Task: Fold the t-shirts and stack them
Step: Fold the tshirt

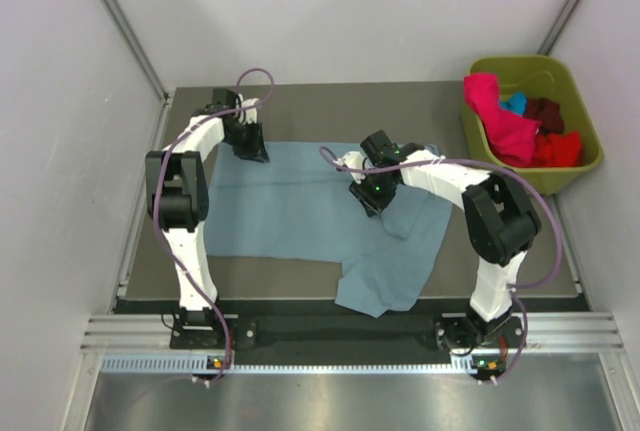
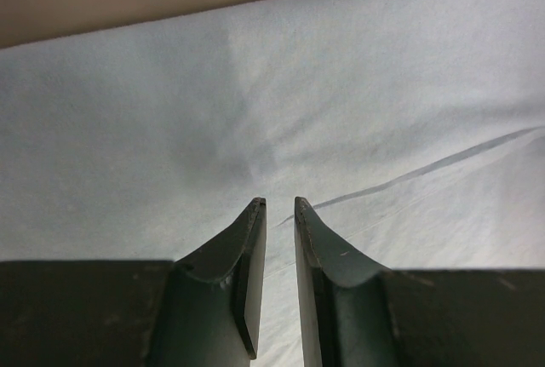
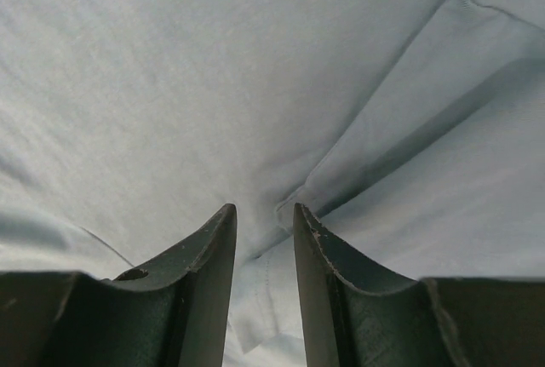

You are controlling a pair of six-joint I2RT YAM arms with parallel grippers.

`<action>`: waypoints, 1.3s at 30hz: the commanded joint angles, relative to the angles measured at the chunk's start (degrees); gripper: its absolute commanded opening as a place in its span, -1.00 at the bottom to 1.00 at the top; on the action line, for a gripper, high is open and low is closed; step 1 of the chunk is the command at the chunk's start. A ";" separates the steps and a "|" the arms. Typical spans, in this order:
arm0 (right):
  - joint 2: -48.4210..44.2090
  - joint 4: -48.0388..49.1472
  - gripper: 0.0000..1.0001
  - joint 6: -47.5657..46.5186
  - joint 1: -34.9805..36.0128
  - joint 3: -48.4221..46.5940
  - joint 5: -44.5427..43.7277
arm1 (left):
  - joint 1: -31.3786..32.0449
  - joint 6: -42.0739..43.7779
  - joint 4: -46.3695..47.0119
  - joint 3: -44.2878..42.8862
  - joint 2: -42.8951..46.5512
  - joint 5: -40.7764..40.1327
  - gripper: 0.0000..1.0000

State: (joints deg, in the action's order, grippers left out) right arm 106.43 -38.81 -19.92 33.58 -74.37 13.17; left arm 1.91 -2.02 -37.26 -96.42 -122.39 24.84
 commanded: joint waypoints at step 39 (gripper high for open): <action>1.24 0.40 -1.00 -0.12 0.34 -3.23 -4.20 | -0.24 -0.88 2.27 0.27 2.33 1.88 -0.49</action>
State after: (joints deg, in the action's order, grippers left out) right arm 108.55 -38.59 -19.92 33.58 -74.52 8.86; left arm 1.91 -2.87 -37.04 -96.16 -122.39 25.71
